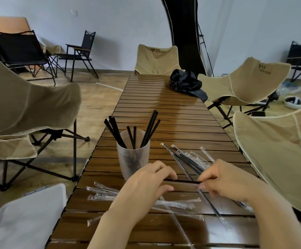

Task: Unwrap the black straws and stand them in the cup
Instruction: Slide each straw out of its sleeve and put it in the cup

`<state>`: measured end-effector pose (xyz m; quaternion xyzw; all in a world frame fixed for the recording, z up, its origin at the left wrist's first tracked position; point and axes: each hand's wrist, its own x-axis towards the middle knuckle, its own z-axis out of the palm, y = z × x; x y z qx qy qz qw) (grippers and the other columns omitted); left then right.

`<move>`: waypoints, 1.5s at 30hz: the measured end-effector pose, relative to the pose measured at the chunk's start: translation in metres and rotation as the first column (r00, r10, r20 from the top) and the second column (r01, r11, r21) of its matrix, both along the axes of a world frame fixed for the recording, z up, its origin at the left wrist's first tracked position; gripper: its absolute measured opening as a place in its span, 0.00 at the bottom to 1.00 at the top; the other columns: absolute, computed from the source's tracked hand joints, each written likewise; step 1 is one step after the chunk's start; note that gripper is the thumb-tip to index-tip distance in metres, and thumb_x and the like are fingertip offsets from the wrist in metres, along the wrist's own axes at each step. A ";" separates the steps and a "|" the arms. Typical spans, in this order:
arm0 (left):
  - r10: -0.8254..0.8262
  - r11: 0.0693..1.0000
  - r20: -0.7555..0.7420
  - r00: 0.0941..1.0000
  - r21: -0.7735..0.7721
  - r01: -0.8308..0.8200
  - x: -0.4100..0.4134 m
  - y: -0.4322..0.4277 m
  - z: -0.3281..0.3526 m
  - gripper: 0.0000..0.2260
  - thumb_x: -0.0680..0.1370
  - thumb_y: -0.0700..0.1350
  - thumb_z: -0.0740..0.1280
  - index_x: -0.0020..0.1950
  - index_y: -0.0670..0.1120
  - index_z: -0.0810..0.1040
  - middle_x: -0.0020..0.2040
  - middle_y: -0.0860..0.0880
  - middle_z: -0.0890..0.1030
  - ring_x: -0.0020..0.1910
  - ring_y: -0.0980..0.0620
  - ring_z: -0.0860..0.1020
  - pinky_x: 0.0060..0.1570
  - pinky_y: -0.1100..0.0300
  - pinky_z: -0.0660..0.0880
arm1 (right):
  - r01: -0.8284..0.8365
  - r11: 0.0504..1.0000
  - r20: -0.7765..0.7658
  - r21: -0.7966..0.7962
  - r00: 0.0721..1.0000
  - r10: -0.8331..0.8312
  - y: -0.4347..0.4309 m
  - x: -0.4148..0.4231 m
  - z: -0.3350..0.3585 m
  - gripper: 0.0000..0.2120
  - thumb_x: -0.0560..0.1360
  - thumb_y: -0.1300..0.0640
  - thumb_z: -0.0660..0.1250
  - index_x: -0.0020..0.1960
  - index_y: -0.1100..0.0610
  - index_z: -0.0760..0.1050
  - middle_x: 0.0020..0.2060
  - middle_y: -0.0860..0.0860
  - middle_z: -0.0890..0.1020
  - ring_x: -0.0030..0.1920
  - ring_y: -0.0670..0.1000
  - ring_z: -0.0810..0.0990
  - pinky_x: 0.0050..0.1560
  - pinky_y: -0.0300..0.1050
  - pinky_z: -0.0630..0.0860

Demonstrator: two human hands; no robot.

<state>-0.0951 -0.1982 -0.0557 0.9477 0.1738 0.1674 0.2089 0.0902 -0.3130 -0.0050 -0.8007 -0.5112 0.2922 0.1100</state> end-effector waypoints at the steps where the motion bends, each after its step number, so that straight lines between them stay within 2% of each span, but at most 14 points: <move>1: 0.002 1.000 -0.002 1.000 -0.005 -0.002 -0.001 0.002 0.001 0.09 0.80 0.51 0.60 0.60 0.58 0.72 0.55 0.61 0.73 0.53 0.64 0.71 0.55 0.68 0.71 | -0.019 0.999 -0.022 0.025 1.000 0.020 0.002 -0.002 -0.001 0.14 0.76 0.55 0.68 0.31 0.50 0.78 0.22 0.45 0.75 0.21 0.39 0.69 0.28 0.28 0.65; 6: 0.057 0.998 -0.026 0.998 0.003 -0.057 -0.014 0.012 0.004 0.10 0.81 0.52 0.56 0.55 0.56 0.76 0.48 0.58 0.77 0.48 0.62 0.75 0.50 0.65 0.72 | -0.011 0.996 -0.102 0.091 0.995 0.020 0.002 0.000 -0.007 0.11 0.76 0.52 0.67 0.35 0.51 0.80 0.25 0.43 0.79 0.25 0.40 0.73 0.30 0.31 0.69; 11: 0.160 0.987 -0.050 0.986 0.007 -0.160 -0.029 0.025 0.006 0.07 0.81 0.51 0.58 0.49 0.56 0.76 0.45 0.60 0.76 0.45 0.64 0.75 0.46 0.74 0.69 | 0.067 0.988 -0.143 0.138 0.989 -0.047 -0.010 0.015 -0.011 0.13 0.75 0.54 0.69 0.33 0.47 0.81 0.28 0.47 0.82 0.27 0.43 0.76 0.37 0.37 0.72; 15: 0.159 0.987 -0.104 0.982 -0.019 -0.162 -0.035 0.029 0.010 0.08 0.81 0.49 0.59 0.49 0.53 0.78 0.43 0.57 0.77 0.42 0.63 0.74 0.42 0.78 0.65 | 0.054 0.983 -0.182 0.175 0.983 -0.021 -0.010 0.016 -0.011 0.15 0.75 0.57 0.68 0.32 0.45 0.82 0.29 0.49 0.82 0.29 0.45 0.79 0.38 0.38 0.74; 18: 0.110 0.988 -0.156 0.982 -0.089 -0.125 -0.033 0.034 0.013 0.09 0.81 0.46 0.59 0.51 0.48 0.80 0.41 0.55 0.76 0.40 0.63 0.73 0.42 0.79 0.64 | 0.034 0.978 -0.130 0.206 0.992 -0.007 -0.006 0.015 -0.013 0.18 0.75 0.59 0.69 0.29 0.43 0.81 0.26 0.48 0.81 0.27 0.43 0.78 0.36 0.35 0.72; 20: 0.119 0.981 -0.185 0.976 -0.132 -0.144 -0.033 0.033 0.011 0.11 0.81 0.47 0.59 0.51 0.47 0.81 0.39 0.57 0.75 0.40 0.62 0.73 0.42 0.76 0.67 | 0.027 0.976 -0.110 0.216 0.994 -0.003 -0.005 0.015 -0.014 0.19 0.74 0.59 0.69 0.29 0.41 0.80 0.26 0.48 0.81 0.26 0.42 0.77 0.34 0.33 0.73; 22: 0.176 0.980 -0.101 0.979 -0.071 -0.184 -0.035 0.030 0.007 0.11 0.80 0.49 0.59 0.48 0.50 0.82 0.34 0.62 0.74 0.36 0.62 0.73 0.41 0.69 0.71 | 0.027 0.975 -0.113 0.221 0.994 -0.002 -0.004 0.014 -0.015 0.16 0.74 0.59 0.70 0.30 0.45 0.81 0.26 0.47 0.82 0.25 0.42 0.77 0.33 0.31 0.72; 24: 0.186 0.981 -0.064 0.981 -0.050 -0.189 -0.035 0.027 0.005 0.11 0.79 0.50 0.59 0.46 0.51 0.82 0.31 0.63 0.72 0.33 0.63 0.72 0.39 0.70 0.69 | 0.003 0.977 -0.104 0.211 0.994 0.019 -0.003 0.012 -0.018 0.15 0.74 0.59 0.70 0.30 0.47 0.81 0.26 0.47 0.81 0.25 0.41 0.77 0.33 0.30 0.72; 29: 0.152 0.983 -0.087 0.985 -0.088 -0.159 -0.031 0.025 0.012 0.12 0.80 0.48 0.59 0.48 0.48 0.82 0.34 0.61 0.75 0.36 0.61 0.74 0.42 0.67 0.71 | -0.057 0.976 -0.060 0.210 0.996 0.071 0.006 0.004 -0.026 0.18 0.75 0.56 0.69 0.26 0.48 0.77 0.25 0.47 0.80 0.27 0.42 0.77 0.34 0.31 0.73; 33: 0.075 0.982 -0.253 0.964 -0.146 -0.115 -0.027 0.026 0.014 0.11 0.82 0.46 0.59 0.54 0.45 0.80 0.49 0.49 0.82 0.52 0.56 0.79 0.52 0.69 0.70 | -0.065 0.971 -0.050 0.230 0.996 0.078 0.012 -0.003 -0.027 0.15 0.75 0.56 0.69 0.30 0.47 0.80 0.27 0.45 0.82 0.29 0.42 0.80 0.35 0.33 0.75; 36: 0.096 0.981 -0.236 0.967 -0.140 -0.132 -0.030 0.028 0.014 0.09 0.81 0.47 0.60 0.53 0.48 0.80 0.49 0.51 0.82 0.53 0.59 0.79 0.54 0.70 0.71 | -0.063 0.971 -0.070 0.232 0.994 0.082 0.014 -0.007 -0.026 0.11 0.76 0.55 0.68 0.36 0.46 0.81 0.31 0.44 0.83 0.32 0.42 0.81 0.39 0.35 0.77; 39: 0.194 0.979 -0.128 0.973 -0.040 -0.201 -0.043 0.030 0.012 0.07 0.80 0.52 0.61 0.46 0.59 0.78 0.40 0.61 0.79 0.44 0.66 0.77 0.44 0.71 0.71 | -0.041 0.967 -0.108 0.250 0.992 0.070 0.010 -0.003 -0.023 0.05 0.75 0.53 0.68 0.44 0.47 0.83 0.35 0.43 0.84 0.37 0.41 0.82 0.44 0.35 0.78; 41: 0.223 0.974 -0.098 0.970 -0.024 -0.226 -0.050 0.033 0.010 0.07 0.79 0.53 0.62 0.42 0.63 0.76 0.37 0.64 0.78 0.43 0.68 0.76 0.40 0.73 0.69 | 0.001 0.964 -0.138 0.267 0.990 0.038 0.004 0.003 -0.020 0.07 0.76 0.55 0.68 0.43 0.47 0.83 0.35 0.44 0.84 0.38 0.41 0.82 0.43 0.34 0.77; 45: 0.233 0.972 -0.073 0.970 0.010 -0.233 -0.054 0.036 0.010 0.07 0.78 0.53 0.63 0.43 0.62 0.78 0.37 0.64 0.79 0.42 0.67 0.77 0.43 0.71 0.72 | 0.027 0.964 -0.161 0.265 0.987 0.017 0.000 0.005 -0.019 0.12 0.75 0.61 0.68 0.37 0.48 0.82 0.32 0.46 0.84 0.33 0.43 0.82 0.39 0.31 0.75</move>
